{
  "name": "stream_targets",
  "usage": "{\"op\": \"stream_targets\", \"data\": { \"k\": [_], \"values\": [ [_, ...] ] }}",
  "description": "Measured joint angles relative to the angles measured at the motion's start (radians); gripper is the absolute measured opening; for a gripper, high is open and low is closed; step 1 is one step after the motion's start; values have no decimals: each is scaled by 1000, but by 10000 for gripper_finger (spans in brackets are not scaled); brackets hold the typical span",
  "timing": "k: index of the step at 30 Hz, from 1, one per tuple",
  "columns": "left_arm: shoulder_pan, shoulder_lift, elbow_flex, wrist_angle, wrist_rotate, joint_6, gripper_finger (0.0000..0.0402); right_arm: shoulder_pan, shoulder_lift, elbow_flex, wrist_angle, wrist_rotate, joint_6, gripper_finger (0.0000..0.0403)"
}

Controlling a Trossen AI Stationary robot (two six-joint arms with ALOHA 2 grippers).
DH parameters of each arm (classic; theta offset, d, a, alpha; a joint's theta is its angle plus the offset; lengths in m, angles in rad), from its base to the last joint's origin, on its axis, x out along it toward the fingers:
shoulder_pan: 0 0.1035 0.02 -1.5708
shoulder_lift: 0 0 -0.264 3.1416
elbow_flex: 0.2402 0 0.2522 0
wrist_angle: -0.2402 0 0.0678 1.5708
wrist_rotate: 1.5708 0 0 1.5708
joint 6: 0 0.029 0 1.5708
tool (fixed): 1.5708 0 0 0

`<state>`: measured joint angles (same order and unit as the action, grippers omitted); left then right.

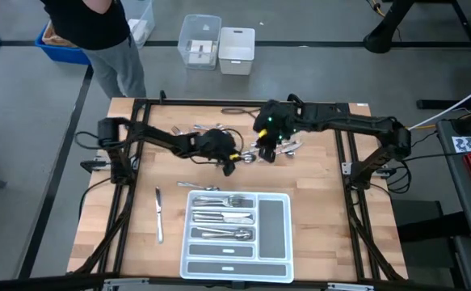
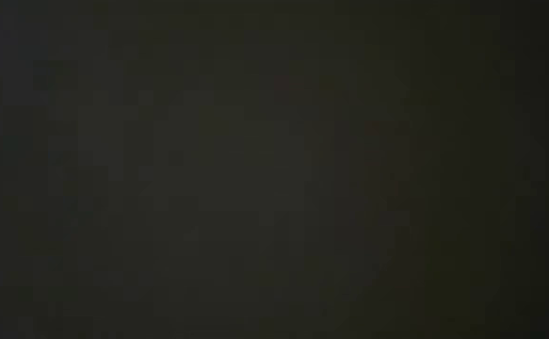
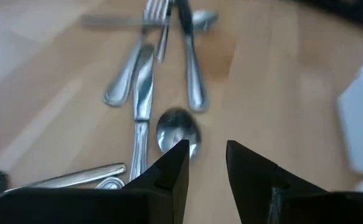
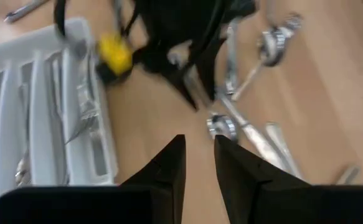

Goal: Sort silverware
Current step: Put the silver spoon into the bottom section of the white silverware tray

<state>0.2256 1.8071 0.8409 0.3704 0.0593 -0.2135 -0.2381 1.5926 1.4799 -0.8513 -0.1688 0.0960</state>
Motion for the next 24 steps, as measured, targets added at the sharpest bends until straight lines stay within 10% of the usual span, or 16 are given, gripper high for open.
{"op": "stream_targets", "data": {
  "k": [7,24],
  "values": [
    [0,113,168,-297,-25,160,95,-79,0,0,-21,-7,-2,85],
    [-5,183,180,-301,-104,217,45,-89,0,0,-13,1,-52,85]
  ]
}}
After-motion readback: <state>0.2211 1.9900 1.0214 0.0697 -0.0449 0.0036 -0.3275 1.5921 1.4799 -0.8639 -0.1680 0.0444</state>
